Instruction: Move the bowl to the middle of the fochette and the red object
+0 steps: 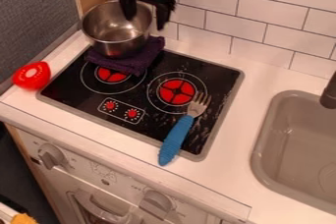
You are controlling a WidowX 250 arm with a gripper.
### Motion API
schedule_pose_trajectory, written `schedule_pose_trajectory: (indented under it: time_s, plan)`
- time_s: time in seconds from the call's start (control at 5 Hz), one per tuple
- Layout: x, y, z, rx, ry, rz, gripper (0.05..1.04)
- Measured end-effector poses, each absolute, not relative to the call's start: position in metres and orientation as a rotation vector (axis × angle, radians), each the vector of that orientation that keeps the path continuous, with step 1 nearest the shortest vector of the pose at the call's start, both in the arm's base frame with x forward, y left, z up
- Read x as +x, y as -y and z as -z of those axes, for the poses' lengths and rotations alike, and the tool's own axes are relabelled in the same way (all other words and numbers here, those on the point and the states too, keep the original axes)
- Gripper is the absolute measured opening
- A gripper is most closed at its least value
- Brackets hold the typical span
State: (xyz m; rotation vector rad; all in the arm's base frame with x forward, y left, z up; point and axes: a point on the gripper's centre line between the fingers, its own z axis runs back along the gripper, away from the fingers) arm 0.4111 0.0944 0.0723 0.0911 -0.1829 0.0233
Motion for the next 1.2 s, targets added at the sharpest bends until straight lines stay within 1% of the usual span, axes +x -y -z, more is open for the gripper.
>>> schedule_pose_trajectory:
  time_s: [0.2, 0.4, 0.6, 0.8, 1.0, 1.2]
  plan:
    - [0.421, -0.087, -0.046, 0.096, 0.122, -0.011, 0.946]
    - [0.420, -0.084, -0.029, 0.097, 0.071, -0.002, 0.646]
    - [0.416, -0.082, -0.028, 0.090, 0.075, 0.004, 0.376]
    - [0.408, -0.076, -0.044, 0.061, 0.120, 0.017, 0.172]
    - [0.396, -0.079, -0.067, 0.025, 0.173, 0.007, 0.081]
    - [0.376, -0.082, -0.092, 0.003, 0.226, 0.004, 0.078]
